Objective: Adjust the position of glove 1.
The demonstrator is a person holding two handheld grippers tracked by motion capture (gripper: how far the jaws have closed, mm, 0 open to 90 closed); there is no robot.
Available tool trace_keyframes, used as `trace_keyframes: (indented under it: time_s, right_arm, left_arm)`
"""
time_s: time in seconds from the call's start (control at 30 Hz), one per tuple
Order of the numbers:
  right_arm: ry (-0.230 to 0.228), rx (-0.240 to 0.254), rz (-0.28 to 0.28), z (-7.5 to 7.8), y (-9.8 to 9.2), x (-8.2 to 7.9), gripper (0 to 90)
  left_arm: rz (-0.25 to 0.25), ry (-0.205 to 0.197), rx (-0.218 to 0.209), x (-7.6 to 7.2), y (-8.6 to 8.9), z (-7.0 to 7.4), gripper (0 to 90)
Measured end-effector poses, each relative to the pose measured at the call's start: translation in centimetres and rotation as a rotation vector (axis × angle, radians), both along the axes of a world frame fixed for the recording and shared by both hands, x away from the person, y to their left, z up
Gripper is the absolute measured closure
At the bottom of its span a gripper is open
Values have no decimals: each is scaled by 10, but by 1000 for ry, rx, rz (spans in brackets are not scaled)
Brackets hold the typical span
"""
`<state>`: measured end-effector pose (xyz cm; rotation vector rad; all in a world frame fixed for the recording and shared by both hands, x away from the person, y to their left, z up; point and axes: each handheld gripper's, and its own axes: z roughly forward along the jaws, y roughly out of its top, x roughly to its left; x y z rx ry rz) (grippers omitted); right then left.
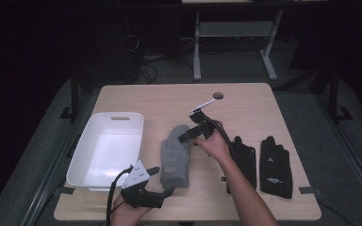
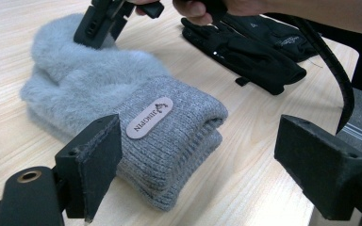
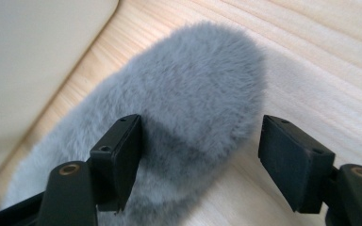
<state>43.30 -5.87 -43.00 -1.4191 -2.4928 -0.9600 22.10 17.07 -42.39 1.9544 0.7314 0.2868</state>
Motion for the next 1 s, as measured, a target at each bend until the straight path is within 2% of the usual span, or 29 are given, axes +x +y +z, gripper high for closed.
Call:
trace_keyframes:
  time_s: [0.17, 0.23, 0.3, 0.43, 0.47, 0.5, 0.57, 0.67, 0.77, 0.8, 1.0]
  right_arm:
    - [63, 54, -32, -12, -3, 5, 307]
    - [69, 61, -36, -14, -3, 5, 310]
    - [81, 79, -40, -18, -3, 5, 336]
    - [132, 147, -52, -29, -5, 6, 425]
    - [132, 147, -52, -29, -5, 6, 425]
    - [157, 187, -54, -32, -7, 6, 496]
    - [169, 199, -57, -32, -7, 6, 520]
    - [171, 202, -52, -29, -7, 5, 650]
    - [171, 206, -50, -28, -7, 5, 690]
    - [157, 207, -44, -28, -8, 5, 712]
    - [168, 226, -43, -25, -13, 4, 738]
  left_arm:
    - [0, 2, 4, 0, -1, 0, 155]
    - [1, 2, 2, 0, -1, 0, 155]
    - [0, 3, 3, 0, -1, 0, 155]
    - [-2, 5, 3, 0, -1, 0, 155]
    - [-4, 4, 4, 0, -1, 0, 155]
    - [-5, 3, 4, 0, -1, 0, 154]
    - [-6, 2, 5, 0, 0, 0, 154]
    - [-7, 5, 7, 0, 0, 0, 155]
    - [-8, 5, 6, 0, -1, 0, 155]
    - [-8, 5, 7, 0, 0, 0, 155]
    - [-4, 8, 1, 0, 1, 0, 154]
